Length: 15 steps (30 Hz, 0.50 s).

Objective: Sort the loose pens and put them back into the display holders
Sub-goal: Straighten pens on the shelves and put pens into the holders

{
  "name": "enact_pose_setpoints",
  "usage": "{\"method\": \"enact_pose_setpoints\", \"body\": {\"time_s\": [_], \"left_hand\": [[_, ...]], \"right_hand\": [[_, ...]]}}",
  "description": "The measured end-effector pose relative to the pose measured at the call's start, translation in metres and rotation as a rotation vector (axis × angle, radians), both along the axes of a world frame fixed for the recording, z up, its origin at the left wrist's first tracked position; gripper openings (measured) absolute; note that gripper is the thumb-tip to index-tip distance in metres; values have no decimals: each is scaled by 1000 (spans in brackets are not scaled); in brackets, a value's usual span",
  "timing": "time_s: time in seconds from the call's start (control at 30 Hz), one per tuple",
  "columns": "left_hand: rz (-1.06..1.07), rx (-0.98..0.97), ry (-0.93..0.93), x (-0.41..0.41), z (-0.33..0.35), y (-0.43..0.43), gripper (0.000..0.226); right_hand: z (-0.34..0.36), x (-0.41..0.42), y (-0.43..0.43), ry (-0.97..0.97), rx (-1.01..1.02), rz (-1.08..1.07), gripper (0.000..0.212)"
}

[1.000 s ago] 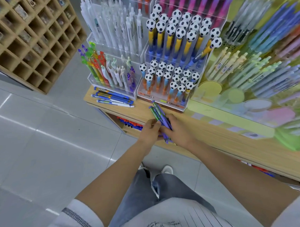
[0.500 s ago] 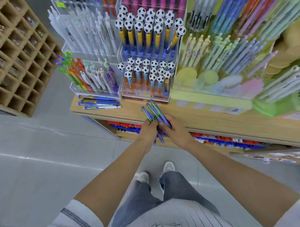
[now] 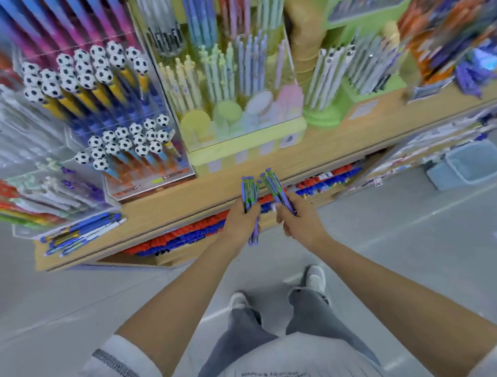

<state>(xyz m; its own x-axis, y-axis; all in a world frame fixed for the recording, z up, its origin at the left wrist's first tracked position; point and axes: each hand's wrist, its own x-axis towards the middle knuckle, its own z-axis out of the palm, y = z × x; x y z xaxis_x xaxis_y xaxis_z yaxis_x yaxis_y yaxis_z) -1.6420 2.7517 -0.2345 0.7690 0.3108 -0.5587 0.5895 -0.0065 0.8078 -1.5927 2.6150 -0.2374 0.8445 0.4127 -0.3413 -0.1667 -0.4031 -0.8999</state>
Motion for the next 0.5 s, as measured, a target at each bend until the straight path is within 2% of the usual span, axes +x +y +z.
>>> {"method": "enact_pose_setpoints", "body": {"time_s": [0.2,0.4,0.5], "left_hand": [[-187,145,-57,85,-7,-97,27],[-231,119,-98,179,-12,-225,21],[-273,119,-107,223,-2,-287,18]], "right_hand": [[6,58,-112,-19,-38,-222,15],[7,133,-246,-32,-80,-375,23],[11,172,-309,-32,-75,-410,14]]}}
